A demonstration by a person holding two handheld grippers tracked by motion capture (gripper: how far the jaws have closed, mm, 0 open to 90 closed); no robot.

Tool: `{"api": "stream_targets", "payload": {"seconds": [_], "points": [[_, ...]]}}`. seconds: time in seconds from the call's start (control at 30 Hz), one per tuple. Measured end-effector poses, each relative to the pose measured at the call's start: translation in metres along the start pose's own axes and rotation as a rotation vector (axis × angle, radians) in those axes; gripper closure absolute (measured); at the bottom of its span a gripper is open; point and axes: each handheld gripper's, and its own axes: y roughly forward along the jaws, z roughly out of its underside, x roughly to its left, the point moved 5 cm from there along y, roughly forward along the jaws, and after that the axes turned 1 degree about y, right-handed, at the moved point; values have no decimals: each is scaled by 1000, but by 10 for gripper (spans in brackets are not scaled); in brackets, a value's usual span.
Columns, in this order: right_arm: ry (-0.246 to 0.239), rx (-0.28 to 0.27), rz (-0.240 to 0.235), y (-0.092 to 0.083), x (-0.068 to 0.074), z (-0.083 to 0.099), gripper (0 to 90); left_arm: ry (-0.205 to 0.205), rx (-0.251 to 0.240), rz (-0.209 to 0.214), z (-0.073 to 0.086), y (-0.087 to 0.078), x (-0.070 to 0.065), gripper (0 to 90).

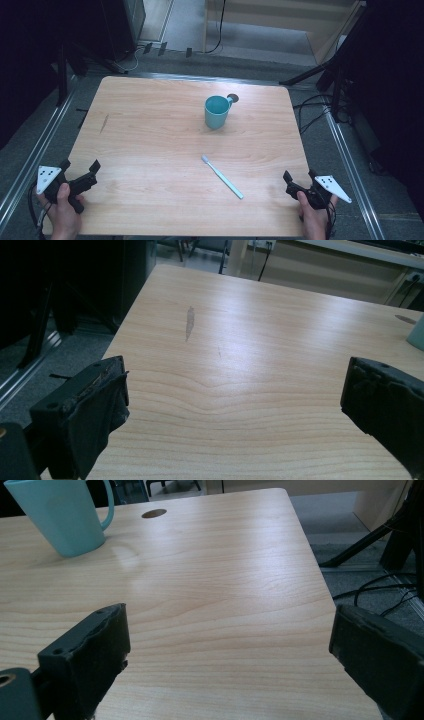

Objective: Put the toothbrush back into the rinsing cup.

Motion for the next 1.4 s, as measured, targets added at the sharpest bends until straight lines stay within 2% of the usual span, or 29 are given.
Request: {"api": "stream_targets", "payload": {"seconds": [0.1,0.17,0.3,0.43,0.5,0.57,0.6,0.67,0.7,0.77,0.8,0.87,0.97,1.0,1.03,1.17,1.23,1.33,1.4], "points": [[-10,2,-2,1,1,0,83,-3,0,-2,0,0,0,0],[-6,6,-2,2,1,1,172,-4,-7,-15,0,-1,1,0],[-1,9,-5,1,1,0,213,-6,-6,-14,0,0,1,0],[-9,31,33,2,2,1,256,-8,-4,-13,0,0,1,0],[-43,54,64,5,4,2,285,-10,0,-11,0,0,1,0],[-45,66,75,5,5,3,295,-10,0,-11,0,0,1,0],[-25,59,59,6,11,-1,320,-9,1,-10,0,0,1,0],[-29,59,67,5,14,-4,331,-10,1,-6,0,0,1,0],[-59,55,64,5,21,-7,355,-10,-1,-4,0,0,0,0],[-72,62,68,5,24,-7,362,-13,0,-1,0,0,0,0],[-92,71,63,7,28,-8,361,-12,1,1,0,0,0,0],[-129,103,13,11,40,-10,368,-12,-3,1,0,0,0,0],[-153,107,-7,13,46,-11,376,-12,-3,1,0,0,0,0],[-163,126,-61,15,54,-11,430,-11,-3,2,0,0,0,0],[-175,135,-75,16,56,-11,426,-10,-2,1,0,0,0,0],[-204,161,-95,20,64,-12,431,-4,-1,-1,0,0,-1,0],[-229,176,-113,21,67,-15,494,-2,0,-1,0,0,-1,0],[-227,197,-140,23,70,-17,525,3,2,-1,0,0,-1,0],[-216,238,-184,26,75,-21,535,5,3,0,0,0,-1,0]]}}
